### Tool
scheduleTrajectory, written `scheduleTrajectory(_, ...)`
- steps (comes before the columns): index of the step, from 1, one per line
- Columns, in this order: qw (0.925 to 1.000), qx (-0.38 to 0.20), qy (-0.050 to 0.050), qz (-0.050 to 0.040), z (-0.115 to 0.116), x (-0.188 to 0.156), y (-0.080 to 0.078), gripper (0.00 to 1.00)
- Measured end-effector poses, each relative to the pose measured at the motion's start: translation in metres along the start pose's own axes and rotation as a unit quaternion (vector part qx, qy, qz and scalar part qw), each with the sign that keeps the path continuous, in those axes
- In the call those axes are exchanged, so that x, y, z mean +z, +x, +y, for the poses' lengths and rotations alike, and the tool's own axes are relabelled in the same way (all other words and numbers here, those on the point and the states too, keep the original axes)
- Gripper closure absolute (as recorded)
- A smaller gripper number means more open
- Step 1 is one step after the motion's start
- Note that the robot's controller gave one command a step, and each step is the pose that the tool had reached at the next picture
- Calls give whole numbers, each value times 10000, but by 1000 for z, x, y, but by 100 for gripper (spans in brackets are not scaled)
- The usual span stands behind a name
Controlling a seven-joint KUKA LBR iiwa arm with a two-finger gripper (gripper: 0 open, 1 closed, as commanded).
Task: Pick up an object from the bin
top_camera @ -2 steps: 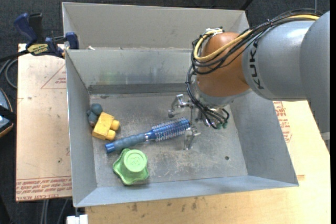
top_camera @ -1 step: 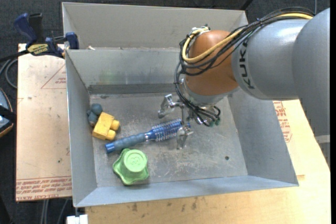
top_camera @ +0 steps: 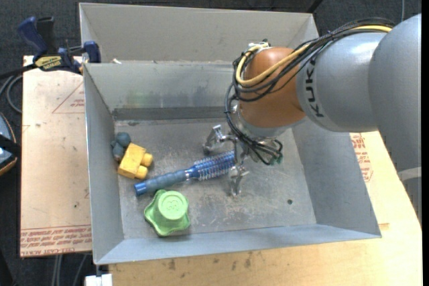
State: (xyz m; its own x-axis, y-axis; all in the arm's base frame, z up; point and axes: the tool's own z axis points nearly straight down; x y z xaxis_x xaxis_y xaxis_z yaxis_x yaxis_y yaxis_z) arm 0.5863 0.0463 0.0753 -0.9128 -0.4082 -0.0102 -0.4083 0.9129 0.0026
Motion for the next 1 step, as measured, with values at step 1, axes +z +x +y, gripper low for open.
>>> scheduleTrajectory(1,10000,-2,8,26,1,-3,-2,0)
